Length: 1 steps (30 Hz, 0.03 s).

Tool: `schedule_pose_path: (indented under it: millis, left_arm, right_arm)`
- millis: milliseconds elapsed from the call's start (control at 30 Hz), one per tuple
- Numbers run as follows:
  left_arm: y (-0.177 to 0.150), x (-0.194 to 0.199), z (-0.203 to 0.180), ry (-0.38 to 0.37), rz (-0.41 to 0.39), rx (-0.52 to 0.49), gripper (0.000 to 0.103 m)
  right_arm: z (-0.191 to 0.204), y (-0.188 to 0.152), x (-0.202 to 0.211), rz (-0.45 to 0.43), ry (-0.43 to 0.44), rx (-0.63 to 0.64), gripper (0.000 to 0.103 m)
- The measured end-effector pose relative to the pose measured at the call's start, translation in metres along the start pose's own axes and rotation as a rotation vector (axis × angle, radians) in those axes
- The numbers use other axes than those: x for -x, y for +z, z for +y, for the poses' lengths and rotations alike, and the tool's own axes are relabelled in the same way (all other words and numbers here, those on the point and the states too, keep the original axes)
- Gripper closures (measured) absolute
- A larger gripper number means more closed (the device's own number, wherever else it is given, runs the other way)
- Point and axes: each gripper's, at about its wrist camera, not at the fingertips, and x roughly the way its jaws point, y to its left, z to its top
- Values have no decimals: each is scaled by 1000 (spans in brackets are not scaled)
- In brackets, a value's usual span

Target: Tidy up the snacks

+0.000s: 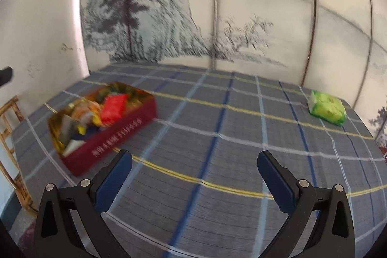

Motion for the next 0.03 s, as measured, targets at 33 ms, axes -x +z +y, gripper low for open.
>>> schedule_pose_path:
  millis: [33]
  left_arm:
    - [1,-2,-1,7,9,-3,1]
  right_arm:
    - [-24,-6,-10,51,-45,-13,0]
